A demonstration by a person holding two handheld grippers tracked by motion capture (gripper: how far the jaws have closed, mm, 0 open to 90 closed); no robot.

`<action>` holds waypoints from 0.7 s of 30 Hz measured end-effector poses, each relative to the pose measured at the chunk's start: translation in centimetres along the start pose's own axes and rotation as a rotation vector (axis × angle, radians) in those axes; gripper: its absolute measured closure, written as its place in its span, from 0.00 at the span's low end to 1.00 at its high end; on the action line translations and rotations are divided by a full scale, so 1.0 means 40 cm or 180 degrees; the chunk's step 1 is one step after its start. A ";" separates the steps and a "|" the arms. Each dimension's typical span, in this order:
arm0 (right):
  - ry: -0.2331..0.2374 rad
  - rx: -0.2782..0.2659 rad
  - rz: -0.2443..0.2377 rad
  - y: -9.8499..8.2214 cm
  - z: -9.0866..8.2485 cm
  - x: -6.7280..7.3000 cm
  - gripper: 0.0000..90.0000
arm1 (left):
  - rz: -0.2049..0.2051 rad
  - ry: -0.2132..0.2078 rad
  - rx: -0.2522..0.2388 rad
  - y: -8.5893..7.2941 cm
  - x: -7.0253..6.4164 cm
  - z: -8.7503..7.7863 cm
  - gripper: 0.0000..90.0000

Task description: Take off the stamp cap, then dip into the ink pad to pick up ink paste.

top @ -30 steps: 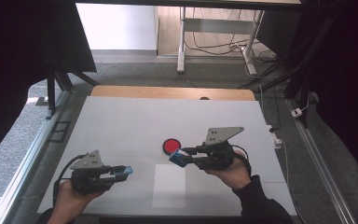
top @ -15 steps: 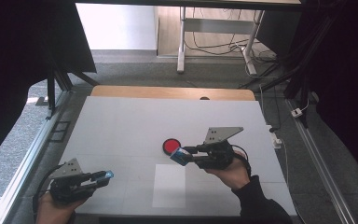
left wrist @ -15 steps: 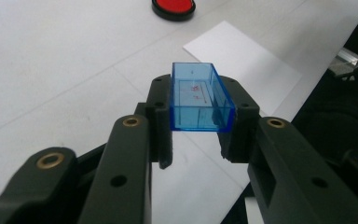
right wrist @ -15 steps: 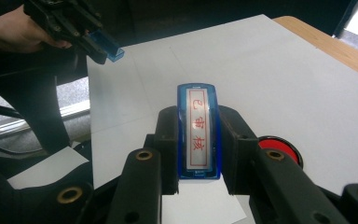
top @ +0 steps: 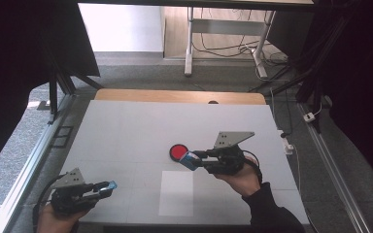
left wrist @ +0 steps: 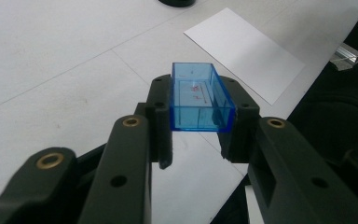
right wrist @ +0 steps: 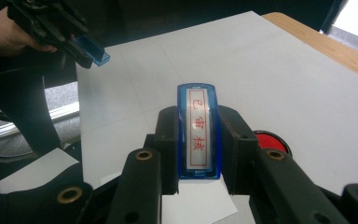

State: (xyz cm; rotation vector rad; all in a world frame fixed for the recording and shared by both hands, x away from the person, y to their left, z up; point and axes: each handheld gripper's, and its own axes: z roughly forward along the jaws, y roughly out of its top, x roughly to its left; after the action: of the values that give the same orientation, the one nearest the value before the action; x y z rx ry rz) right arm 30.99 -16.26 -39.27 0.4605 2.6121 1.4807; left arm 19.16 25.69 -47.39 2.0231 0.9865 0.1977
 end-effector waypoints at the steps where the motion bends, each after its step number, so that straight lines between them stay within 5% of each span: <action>1: -0.0010 0.0009 0.0004 0.000 0.001 -0.001 0.80 | 0.0003 0.0007 -0.0001 0.000 -0.001 0.000 0.76; 21: -0.0162 0.0185 0.0150 0.036 0.084 -0.059 0.80 | -0.0037 -0.0001 0.0036 -0.001 0.003 0.003 0.76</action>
State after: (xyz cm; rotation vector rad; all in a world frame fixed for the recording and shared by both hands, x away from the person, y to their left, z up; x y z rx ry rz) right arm 34.33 -13.54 -39.95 0.5617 2.6279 1.3904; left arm 19.30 25.71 -47.52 2.0272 1.0010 0.1857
